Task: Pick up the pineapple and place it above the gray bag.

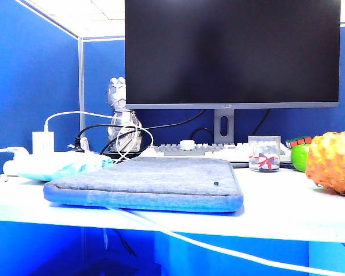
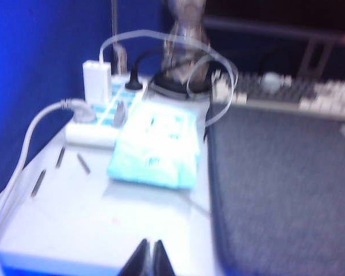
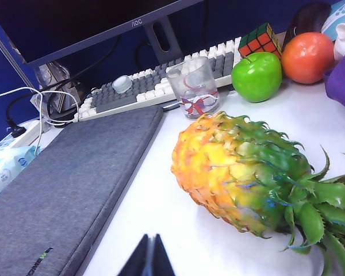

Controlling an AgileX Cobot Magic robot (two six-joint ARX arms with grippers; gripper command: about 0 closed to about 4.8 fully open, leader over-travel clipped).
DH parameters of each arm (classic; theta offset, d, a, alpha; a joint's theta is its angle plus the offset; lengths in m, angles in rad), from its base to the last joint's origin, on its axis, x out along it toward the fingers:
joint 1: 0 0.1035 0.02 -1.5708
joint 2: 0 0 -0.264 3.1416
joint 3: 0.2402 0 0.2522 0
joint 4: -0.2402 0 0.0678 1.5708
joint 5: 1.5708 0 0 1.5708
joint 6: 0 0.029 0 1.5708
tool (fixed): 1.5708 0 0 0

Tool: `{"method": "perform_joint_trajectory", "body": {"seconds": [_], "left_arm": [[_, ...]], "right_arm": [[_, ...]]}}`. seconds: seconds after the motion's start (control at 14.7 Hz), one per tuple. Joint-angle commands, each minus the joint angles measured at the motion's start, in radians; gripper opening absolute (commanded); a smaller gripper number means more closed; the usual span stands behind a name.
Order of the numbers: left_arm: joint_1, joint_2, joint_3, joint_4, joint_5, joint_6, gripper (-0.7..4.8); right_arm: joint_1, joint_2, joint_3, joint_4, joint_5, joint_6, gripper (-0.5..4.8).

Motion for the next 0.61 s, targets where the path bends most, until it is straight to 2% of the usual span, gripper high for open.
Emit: {"method": "perform_joint_trajectory", "body": {"seconds": [0.07,0.41,0.48,0.54,0.61], "left_arm": [[-0.001,0.0,0.002,0.039,0.004,-0.014,0.27],[-0.001,0.0,0.003,0.039,0.017,-0.014,0.27],[-0.001,0.002,0.003,0.039,0.14,-0.015,0.27],[-0.001,0.002,0.003,0.039,0.238,-0.023,0.26],[-0.001,0.002,0.008,0.031,0.282,-0.038,0.27]], "right_arm": [[0.0,-0.002,0.005,0.023,0.001,-0.003,0.0],[0.0,-0.002,0.005,0.019,0.001,-0.006,0.0],[0.001,-0.002,0.006,0.023,-0.017,-0.006,0.69],[0.001,-0.002,0.019,0.027,-0.072,0.0,3.25],[0.001,-0.002,0.042,0.038,-0.092,0.026,4.79]]}}
